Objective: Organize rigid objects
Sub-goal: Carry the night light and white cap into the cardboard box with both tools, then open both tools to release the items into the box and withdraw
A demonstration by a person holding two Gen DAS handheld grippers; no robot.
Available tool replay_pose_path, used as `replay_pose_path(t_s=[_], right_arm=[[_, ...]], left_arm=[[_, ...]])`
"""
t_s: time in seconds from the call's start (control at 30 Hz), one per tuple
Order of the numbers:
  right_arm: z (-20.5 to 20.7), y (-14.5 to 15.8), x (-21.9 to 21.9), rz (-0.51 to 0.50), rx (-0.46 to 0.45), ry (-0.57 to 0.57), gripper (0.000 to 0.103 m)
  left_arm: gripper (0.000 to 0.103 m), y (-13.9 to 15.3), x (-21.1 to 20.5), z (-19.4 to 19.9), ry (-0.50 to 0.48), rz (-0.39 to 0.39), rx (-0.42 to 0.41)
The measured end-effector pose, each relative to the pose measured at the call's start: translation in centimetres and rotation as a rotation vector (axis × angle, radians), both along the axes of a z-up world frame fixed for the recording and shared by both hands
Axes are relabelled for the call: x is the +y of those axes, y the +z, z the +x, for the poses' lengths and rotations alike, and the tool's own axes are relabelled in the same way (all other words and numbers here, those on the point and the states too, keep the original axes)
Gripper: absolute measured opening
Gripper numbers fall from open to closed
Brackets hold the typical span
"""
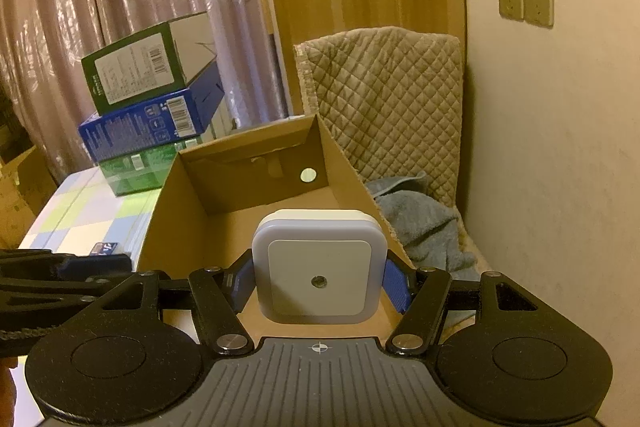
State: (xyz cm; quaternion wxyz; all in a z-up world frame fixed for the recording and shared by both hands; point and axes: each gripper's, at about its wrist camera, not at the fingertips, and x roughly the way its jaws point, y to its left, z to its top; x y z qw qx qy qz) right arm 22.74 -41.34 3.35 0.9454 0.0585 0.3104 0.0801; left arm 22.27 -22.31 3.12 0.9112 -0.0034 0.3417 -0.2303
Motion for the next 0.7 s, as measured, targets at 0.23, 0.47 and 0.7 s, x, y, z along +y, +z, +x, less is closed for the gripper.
replay_pose_path(t_s=[0.23,0.47,0.7], right_arm=[[0.2,0.1,0.5,0.003,0.003,0.011,0.062],[0.4,-0.1,2.1,-0.006,0.018,0.034,0.062],[0.7,-0.5,3.2,-0.018,0.032,0.050,0.062]], left_arm=[[0.044,1.0,2.2,-0.7,0.054,-0.003,-0.015],[0.044,1.1,3.7,-1.2,0.080,-0.004,-0.010],[0.044,0.8,4.5,-1.4,0.089,-0.013,-0.001]])
